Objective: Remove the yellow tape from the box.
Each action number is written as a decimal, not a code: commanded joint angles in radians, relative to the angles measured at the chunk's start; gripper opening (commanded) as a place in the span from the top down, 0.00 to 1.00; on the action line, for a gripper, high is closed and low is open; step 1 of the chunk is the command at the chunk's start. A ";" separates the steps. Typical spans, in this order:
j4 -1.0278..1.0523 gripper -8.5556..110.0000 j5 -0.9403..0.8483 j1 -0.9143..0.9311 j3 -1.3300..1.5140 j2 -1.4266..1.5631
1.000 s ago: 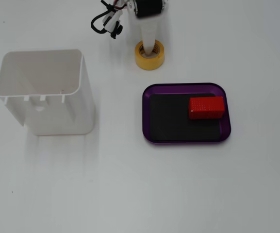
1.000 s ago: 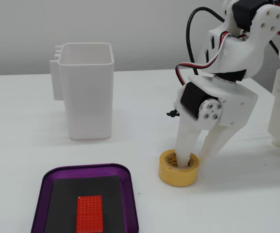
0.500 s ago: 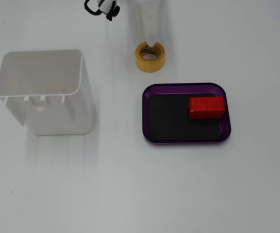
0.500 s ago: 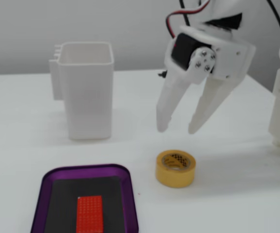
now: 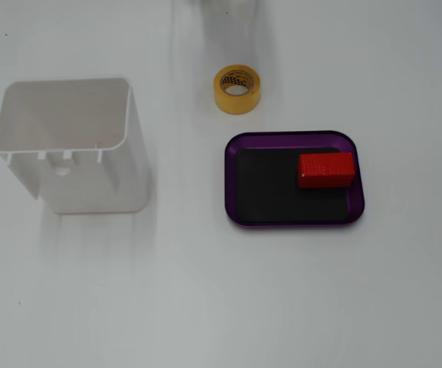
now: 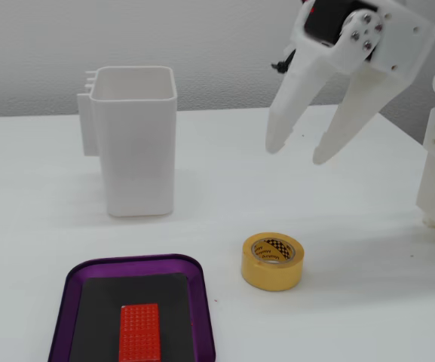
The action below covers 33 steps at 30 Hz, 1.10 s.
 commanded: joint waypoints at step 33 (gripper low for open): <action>-0.221 0.94 0.290 0.017 0.942 0.870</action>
